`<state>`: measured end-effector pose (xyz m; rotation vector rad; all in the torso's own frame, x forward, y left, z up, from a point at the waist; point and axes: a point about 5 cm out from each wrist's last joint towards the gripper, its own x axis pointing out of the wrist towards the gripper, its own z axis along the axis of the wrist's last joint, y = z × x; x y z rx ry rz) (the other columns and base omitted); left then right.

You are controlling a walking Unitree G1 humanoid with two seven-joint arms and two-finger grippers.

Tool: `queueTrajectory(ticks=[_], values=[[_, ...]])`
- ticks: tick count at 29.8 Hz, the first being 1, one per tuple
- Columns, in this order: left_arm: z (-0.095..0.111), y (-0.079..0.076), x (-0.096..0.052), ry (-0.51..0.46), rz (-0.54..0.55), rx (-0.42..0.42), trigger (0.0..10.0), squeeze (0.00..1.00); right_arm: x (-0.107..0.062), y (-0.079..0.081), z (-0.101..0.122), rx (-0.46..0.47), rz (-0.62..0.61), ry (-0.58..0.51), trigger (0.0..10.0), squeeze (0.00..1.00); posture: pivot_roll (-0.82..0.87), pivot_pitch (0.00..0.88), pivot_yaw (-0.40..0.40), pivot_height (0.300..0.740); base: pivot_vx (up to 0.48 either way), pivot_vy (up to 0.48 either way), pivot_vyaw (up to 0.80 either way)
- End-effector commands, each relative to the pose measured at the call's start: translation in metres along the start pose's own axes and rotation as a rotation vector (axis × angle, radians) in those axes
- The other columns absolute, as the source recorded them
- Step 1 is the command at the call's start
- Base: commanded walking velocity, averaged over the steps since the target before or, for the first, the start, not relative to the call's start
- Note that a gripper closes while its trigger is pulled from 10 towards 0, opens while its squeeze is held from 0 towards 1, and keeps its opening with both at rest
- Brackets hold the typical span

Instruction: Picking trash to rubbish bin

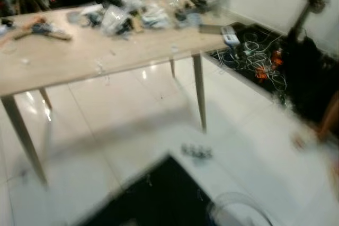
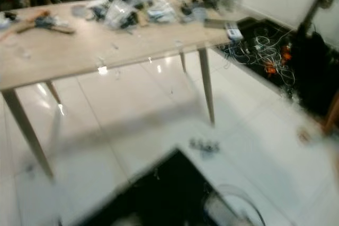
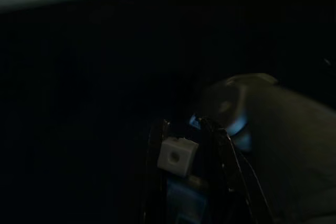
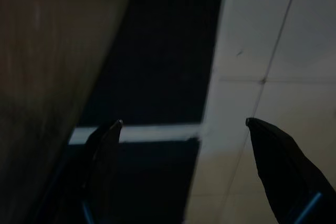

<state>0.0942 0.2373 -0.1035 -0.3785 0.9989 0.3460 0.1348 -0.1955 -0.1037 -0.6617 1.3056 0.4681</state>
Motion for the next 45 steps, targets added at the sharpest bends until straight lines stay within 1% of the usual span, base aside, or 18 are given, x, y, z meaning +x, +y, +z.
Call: queueTrajectory(ticks=[1, 2, 3, 5, 6, 8, 10, 12, 16, 21, 28, 30, 37, 40, 45], values=[[0.005, -0.004, 0.002, 0.002, -0.012, 0.057, 10.0, 0.00, 0.001, 0.006, 0.005, 0.002, 0.017, -0.009, 10.0, 0.00, 0.08, 0.036, 0.025, 0.740, 0.000, 0.000, -0.78], [0.006, -0.006, 0.003, 0.003, -0.017, 0.083, 10.0, 0.00, 0.001, 0.006, 0.003, -0.004, 0.019, -0.002, 10.0, 0.00, 0.08, 0.036, 0.024, 0.740, 0.000, 0.000, -0.78], [0.006, -0.006, 0.003, 0.003, -0.017, 0.083, 10.0, 0.00, 0.001, 0.006, 0.003, -0.004, 0.019, -0.002, 10.0, 0.00, 0.08, 0.036, 0.024, 0.740, 0.000, 0.000, -0.78], [0.004, -0.009, 0.003, 0.018, -0.014, 0.132, 10.0, 0.00, 0.001, 0.008, -0.001, -0.011, 0.021, 0.010, 10.0, 0.00, 0.08, 0.032, 0.024, 0.740, 0.000, 0.000, -0.78], [0.004, -0.009, 0.003, 0.018, -0.014, 0.132, 10.0, 0.00, 0.001, 0.008, -0.001, -0.011, 0.021, 0.010, 10.0, 0.00, 0.08, 0.032, 0.024, 0.740, 0.000, 0.000, -0.78], [-0.012, -0.004, 0.000, 0.098, 0.048, 0.271, 10.0, 0.00, 0.001, 0.006, -0.007, -0.009, 0.017, 0.028, 10.0, 0.00, 0.07, 0.032, 0.027, 0.740, 0.000, 0.000, -0.78], [-0.024, 0.003, -0.004, 0.156, 0.097, 0.360, 10.0, 0.00, 0.001, 0.004, -0.010, -0.008, 0.013, 0.036, 10.0, 0.00, 0.07, 0.032, 0.025, 0.740, 0.000, 0.000, -0.78], [-0.030, 0.007, -0.006, 0.187, 0.118, 0.381, 10.0, 0.00, 0.000, 0.002, -0.009, -0.008, 0.011, 0.036, 10.0, 0.00, 0.07, 0.030, 0.024, 0.740, 0.000, 0.000, -0.78], [-0.044, 0.009, -0.011, 0.255, 0.113, 0.452, 10.0, 0.00, 0.000, -0.001, -0.004, -0.013, 0.006, 0.028, 10.0, 0.00, 0.07, 0.026, 0.016, 0.740, 0.000, 0.000, -0.78], [-0.044, 0.009, -0.010, 0.257, 0.115, 0.485, 10.0, 0.00, -0.001, -0.007, 0.003, -0.025, -0.004, 0.014, 10.0, 0.00, 0.08, 0.024, 0.009, 0.740, 0.000, 0.000, -0.78], [-0.038, 0.005, -0.008, 0.255, 0.092, 0.646, 10.0, 0.00, -0.003, -0.016, 0.010, -0.027, -0.014, -0.004, 10.0, 0.00, 0.08, 0.016, 0.013, 0.740, 0.000, 0.000, -0.78], [-0.037, 0.005, -0.007, 0.257, 0.092, 0.665, 10.0, 0.00, -0.003, -0.016, 0.011, -0.026, -0.013, -0.007, 10.0, 0.00, 0.08, 0.013, 0.016, 0.740, 0.000, 0.000, -0.78], [-0.036, 0.005, -0.007, 0.263, 0.088, 0.677, 10.0, 0.00, -0.003, -0.013, 0.013, -0.018, -0.001, -0.009, 10.0, 0.00, 0.07, 0.011, 0.022, 0.740, 0.000, 0.000, -0.78], [-0.041, 0.005, -0.008, 0.283, 0.074, 0.708, 10.0, 0.00, -0.002, -0.011, 0.011, -0.029, 0.009, -0.001, 10.0, 0.00, 0.07, 0.008, 0.022, 0.740, 0.000, 0.000, -0.78], [-0.043, 0.007, -0.010, 0.287, 0.077, 0.704, 10.0, 0.00, -0.002, -0.013, 0.005, -0.047, 0.010, 0.016, 10.0, 0.00, 0.08, 0.007, 0.016, 0.740, 0.000, 0.000, -0.78]])
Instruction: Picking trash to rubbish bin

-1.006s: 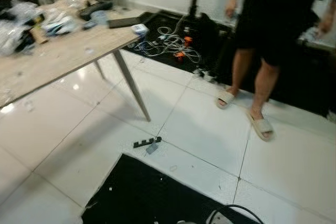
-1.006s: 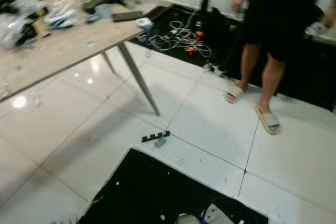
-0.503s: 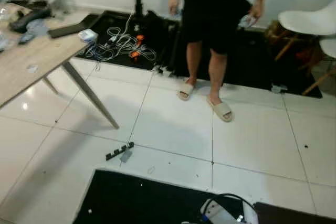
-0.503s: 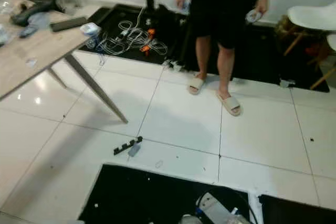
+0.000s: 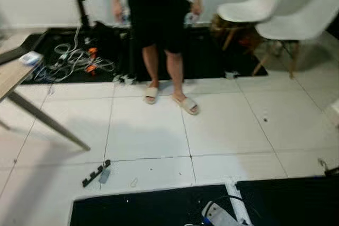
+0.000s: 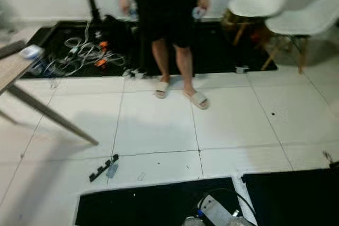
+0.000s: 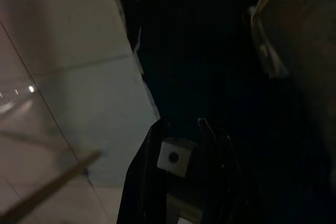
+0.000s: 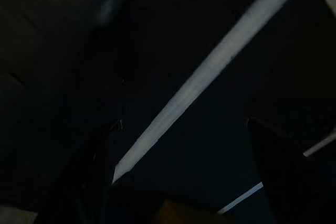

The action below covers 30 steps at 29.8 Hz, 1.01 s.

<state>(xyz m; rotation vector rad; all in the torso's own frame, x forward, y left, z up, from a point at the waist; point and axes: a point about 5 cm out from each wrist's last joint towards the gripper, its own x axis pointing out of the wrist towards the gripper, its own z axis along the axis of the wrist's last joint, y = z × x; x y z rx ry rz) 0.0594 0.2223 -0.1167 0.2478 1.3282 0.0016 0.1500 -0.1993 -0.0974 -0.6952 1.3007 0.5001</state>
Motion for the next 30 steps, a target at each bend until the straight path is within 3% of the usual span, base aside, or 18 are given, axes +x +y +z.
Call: queueTrajectory(ticks=[1, 15, 30], values=[[-0.0057, 0.0001, -0.0006, 0.018, -0.003, 0.014, 10.0, 0.00, 0.0003, 0.0012, -0.0046, -0.005, 0.006, 0.016, 10.0, 0.00, 0.08, 0.007, 0.016, 0.740, 0.000, 0.000, -0.78], [-0.0107, -0.0050, -0.0012, 0.029, -0.020, 0.021, 10.0, 0.00, 0.0010, 0.0067, 0.0008, -0.032, 0.028, 0.000, 10.0, 0.00, 0.09, 0.001, 0.001, 0.740, 0.000, 0.000, -0.78], [-0.0117, -0.0074, -0.0012, 0.031, -0.022, 0.015, 10.0, 0.00, 0.0002, 0.0019, -0.0032, -0.041, 0.029, 0.009, 10.0, 0.00, 0.10, 0.010, 0.003, 0.740, 0.000, 0.000, -0.78]])
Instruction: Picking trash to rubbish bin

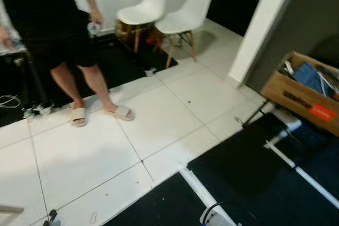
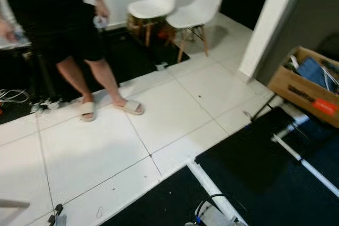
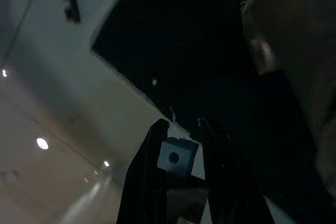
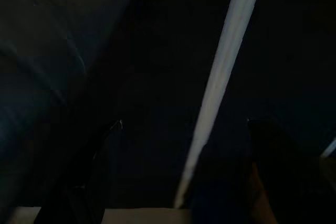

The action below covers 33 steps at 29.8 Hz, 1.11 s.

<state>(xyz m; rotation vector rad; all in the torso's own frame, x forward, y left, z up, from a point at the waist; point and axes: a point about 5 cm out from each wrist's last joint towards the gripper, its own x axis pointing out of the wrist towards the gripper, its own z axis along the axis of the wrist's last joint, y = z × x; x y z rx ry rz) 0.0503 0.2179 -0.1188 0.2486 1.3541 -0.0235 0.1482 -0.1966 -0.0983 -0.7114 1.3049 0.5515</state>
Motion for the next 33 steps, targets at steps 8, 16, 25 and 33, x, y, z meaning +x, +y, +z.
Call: queueTrajectory(ticks=[8, 16, 25, 33], values=[[-0.002, -0.001, 0.000, 0.000, 0.000, -0.016, 10.0, 0.00, 0.000, -0.001, -0.005, 0.006, -0.001, 0.010, 10.0, 0.00, 0.10, 0.017, 0.007, 0.740, 0.000, 0.000, -0.78], [0.000, -0.001, 0.000, -0.004, 0.003, -0.016, 10.0, 0.00, 0.001, 0.007, -0.001, 0.011, 0.004, 0.005, 10.0, 0.00, 0.10, 0.021, 0.007, 0.740, 0.000, 0.000, -0.78], [0.000, 0.000, 0.000, 0.000, 0.008, -0.023, 10.0, 0.00, 0.002, 0.010, 0.004, 0.012, 0.004, -0.004, 10.0, 0.00, 0.10, 0.019, 0.006, 0.740, 0.000, 0.000, -0.78], [-0.001, 0.004, 0.000, 0.004, 0.031, -0.034, 10.0, 0.00, 0.000, -0.001, -0.001, 0.014, -0.010, 0.004, 10.0, 0.00, 0.11, 0.018, 0.004, 0.740, 0.000, 0.000, -0.78]])
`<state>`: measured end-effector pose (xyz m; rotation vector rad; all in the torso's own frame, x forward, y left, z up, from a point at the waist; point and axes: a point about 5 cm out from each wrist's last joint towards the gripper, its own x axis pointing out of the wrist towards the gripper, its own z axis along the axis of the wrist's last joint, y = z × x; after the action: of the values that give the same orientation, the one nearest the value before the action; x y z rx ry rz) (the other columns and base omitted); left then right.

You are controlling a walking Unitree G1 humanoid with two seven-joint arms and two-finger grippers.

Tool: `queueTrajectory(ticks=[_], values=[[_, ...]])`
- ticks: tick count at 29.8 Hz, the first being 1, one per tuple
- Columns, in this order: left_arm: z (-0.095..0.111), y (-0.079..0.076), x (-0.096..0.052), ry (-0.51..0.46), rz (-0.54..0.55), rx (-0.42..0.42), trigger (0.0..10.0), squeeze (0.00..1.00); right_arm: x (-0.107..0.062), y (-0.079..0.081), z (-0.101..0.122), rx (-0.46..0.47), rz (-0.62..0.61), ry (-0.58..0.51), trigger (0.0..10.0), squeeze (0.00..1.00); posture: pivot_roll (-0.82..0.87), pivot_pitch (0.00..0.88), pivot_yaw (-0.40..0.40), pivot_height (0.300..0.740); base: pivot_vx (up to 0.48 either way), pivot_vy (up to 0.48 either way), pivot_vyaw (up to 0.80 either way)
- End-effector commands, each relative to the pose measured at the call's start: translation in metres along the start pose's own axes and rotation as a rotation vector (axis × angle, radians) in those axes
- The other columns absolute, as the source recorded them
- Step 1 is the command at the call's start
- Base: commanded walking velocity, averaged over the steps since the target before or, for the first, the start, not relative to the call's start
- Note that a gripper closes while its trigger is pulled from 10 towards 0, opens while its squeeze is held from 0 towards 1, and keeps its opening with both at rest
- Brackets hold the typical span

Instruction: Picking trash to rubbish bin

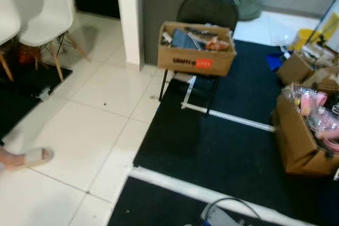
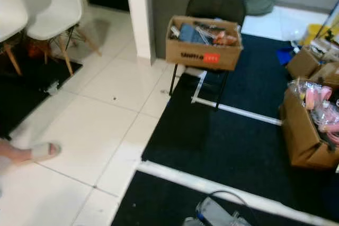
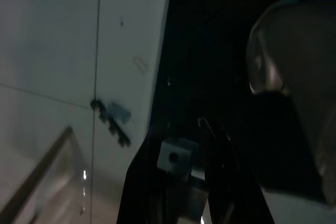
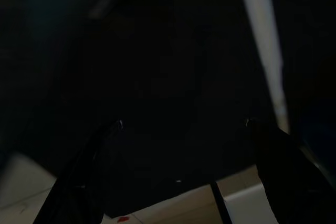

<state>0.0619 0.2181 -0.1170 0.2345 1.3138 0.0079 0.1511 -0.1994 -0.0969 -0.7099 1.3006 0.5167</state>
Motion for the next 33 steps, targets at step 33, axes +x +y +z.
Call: queueTrajectory(ticks=[33], values=[[-0.022, 0.020, -0.004, 0.110, 0.096, -0.046, 10.0, 0.00, 0.002, 0.015, 0.013, 0.012, 0.019, -0.038, 10.0, 0.00, 0.11, 0.004, 0.000, 0.740, 0.047, 0.000, -0.62]])
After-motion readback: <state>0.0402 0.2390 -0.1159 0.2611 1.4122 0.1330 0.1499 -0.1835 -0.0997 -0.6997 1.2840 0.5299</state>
